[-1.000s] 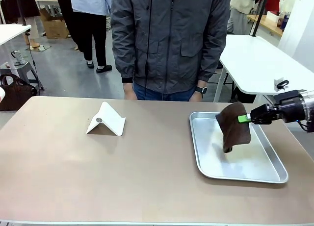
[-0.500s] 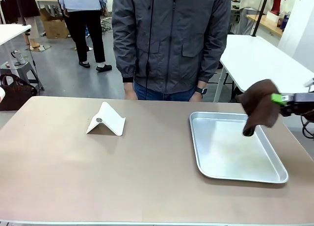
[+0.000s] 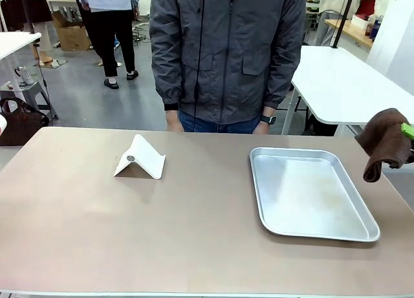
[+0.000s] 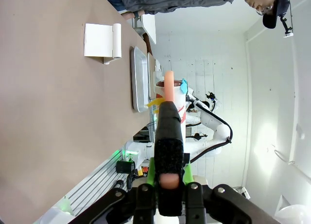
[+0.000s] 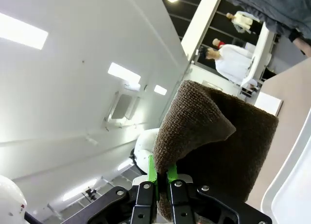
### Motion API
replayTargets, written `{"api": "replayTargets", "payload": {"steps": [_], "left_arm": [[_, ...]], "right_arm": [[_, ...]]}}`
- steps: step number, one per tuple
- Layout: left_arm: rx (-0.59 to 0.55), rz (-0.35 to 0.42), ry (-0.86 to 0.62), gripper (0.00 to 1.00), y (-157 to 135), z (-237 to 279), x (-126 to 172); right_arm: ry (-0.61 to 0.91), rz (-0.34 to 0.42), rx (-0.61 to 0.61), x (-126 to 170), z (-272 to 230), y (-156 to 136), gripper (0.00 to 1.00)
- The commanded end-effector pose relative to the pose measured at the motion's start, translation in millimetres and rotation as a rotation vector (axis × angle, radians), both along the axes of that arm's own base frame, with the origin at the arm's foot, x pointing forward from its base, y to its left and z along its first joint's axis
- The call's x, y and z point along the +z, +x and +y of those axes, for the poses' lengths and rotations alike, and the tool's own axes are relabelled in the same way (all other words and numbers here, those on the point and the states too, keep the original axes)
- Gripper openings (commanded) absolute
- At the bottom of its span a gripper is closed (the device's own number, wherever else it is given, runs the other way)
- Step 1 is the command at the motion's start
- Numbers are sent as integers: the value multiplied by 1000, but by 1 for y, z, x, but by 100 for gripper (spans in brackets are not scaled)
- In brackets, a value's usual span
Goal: Clean the surface of the table.
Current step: Clean the area not pointed to by the person.
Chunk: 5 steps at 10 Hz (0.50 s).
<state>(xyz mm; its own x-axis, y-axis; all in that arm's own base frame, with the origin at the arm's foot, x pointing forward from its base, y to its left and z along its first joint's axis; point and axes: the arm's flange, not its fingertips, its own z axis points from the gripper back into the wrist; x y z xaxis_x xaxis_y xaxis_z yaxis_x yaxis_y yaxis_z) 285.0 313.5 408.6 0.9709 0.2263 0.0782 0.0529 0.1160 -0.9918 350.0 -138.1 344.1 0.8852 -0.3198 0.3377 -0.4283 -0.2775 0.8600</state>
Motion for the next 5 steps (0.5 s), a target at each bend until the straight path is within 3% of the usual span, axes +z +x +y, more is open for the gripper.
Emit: {"api": "replayTargets", "payload": {"steps": [1,5], "left_arm": [[2,-1,1,22,-1,-4,3],[2,-1,1,22,-1,-4,3]], "right_arm": [[-4,-19,-6,1,2,-1,9],[-4,-19,-6,1,2,-1,9]]}}
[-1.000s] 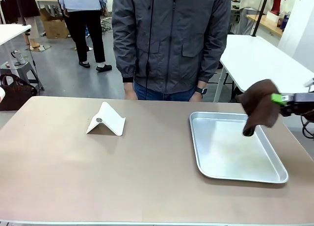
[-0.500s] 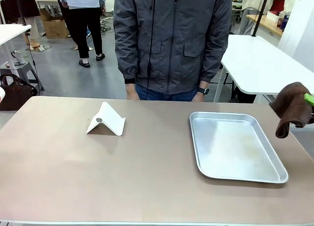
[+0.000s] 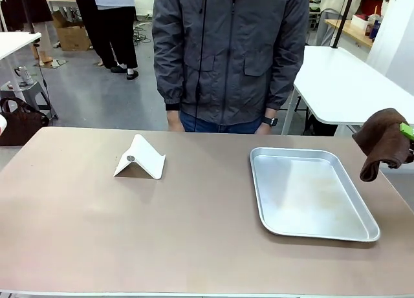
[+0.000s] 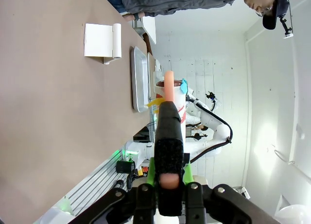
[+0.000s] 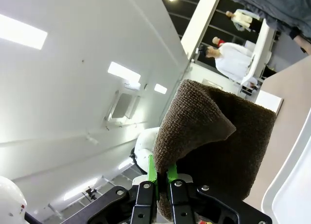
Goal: Clean the surface of the table.
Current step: Clean the area not pointed to by the person, then return the Lint Roller and towel to their original positions.
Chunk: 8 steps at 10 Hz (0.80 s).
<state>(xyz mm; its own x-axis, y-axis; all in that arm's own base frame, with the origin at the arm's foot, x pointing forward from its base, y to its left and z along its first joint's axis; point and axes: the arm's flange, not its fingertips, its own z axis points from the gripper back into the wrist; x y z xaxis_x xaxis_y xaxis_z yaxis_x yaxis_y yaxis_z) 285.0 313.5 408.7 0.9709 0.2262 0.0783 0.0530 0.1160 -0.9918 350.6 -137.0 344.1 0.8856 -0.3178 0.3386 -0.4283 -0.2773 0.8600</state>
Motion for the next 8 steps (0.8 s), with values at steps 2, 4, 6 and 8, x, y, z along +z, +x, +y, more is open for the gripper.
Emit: {"api": "replayTargets", "payload": {"steps": [2,4,6,8], "left_arm": [[2,-1,1,22,-1,-4,3],[2,-1,1,22,-1,-4,3],[2,-1,1,22,-1,-4,3],[2,-1,1,22,-1,-4,3]], "right_arm": [[-2,-18,-8,1,1,-1,9],[-2,-18,-8,1,1,-1,9],[-2,-18,-8,1,1,-1,9],[-2,-18,-8,1,1,-1,9]]}}
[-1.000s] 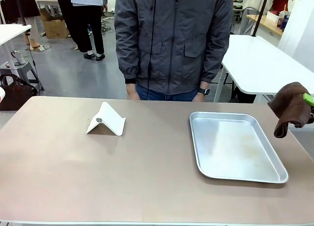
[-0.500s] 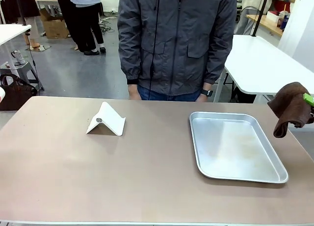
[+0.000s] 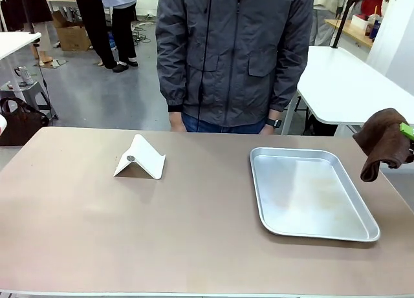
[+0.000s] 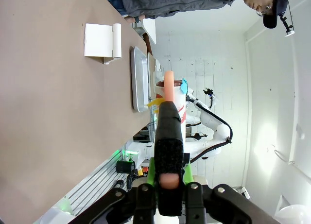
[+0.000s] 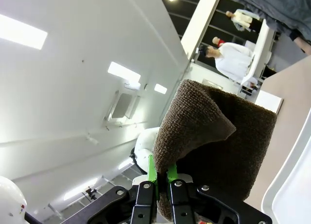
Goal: Clean the surface of the table.
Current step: Return the Lint Roller and towel to their original positions.
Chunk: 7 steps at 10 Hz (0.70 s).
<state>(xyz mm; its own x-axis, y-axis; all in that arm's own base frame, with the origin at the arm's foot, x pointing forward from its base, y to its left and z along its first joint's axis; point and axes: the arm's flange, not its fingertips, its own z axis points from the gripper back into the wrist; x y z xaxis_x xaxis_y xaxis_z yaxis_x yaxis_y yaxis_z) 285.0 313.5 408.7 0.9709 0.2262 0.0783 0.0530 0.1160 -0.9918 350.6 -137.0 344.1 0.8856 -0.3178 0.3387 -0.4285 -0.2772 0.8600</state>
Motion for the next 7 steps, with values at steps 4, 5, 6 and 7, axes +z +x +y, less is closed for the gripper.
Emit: {"api": "replayTargets", "payload": {"steps": [4,5,6,7], "left_arm": [[2,-1,1,22,-1,-4,3],[2,-1,1,22,-1,-4,3],[2,-1,1,22,-1,-4,3],[0,0,0,22,0,0,0]], "right_arm": [[-2,-18,-8,1,1,-1,9],[-2,-18,-8,1,1,-1,9],[-2,-18,-8,1,1,-1,9],[0,0,0,0,0,0,9]]}}
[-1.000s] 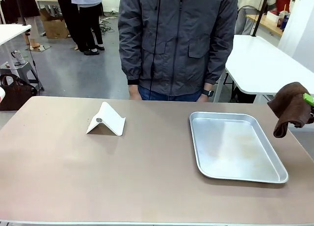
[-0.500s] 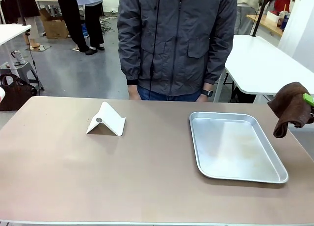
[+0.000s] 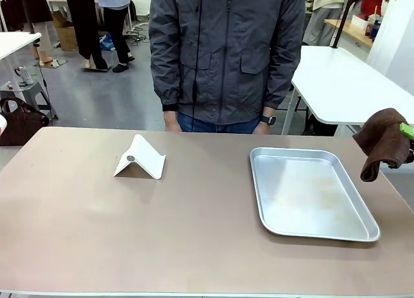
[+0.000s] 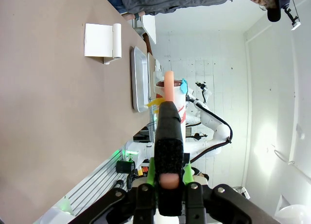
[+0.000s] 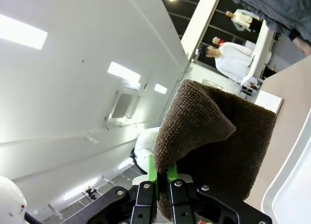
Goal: Clean the surface of the table.
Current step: Return the Lint Roller and towel to their original positions.
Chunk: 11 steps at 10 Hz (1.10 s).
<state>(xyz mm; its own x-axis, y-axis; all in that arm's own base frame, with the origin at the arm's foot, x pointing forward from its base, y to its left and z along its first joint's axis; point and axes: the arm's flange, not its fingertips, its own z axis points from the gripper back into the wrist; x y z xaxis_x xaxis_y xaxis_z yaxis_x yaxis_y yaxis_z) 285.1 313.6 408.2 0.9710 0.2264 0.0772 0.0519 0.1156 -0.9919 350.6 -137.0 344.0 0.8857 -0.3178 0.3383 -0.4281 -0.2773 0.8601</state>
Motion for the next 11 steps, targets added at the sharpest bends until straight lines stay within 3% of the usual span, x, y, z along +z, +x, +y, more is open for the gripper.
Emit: {"api": "replayTargets", "payload": {"steps": [1,5,7,9,11], "left_arm": [[-61,-33,53,22,-3,-22,14],[-193,-50,161,22,41,-123,54],[-221,-11,249,22,55,-184,63],[-194,-17,311,22,61,-235,70],[-138,-36,367,22,68,-277,73]], "right_arm": [[-31,-29,18,9,16,7,9],[-156,-117,117,59,117,52,9],[-196,-138,101,75,175,69,9],[-294,-171,119,77,238,83,9],[-403,-123,142,58,291,100,9]]}}
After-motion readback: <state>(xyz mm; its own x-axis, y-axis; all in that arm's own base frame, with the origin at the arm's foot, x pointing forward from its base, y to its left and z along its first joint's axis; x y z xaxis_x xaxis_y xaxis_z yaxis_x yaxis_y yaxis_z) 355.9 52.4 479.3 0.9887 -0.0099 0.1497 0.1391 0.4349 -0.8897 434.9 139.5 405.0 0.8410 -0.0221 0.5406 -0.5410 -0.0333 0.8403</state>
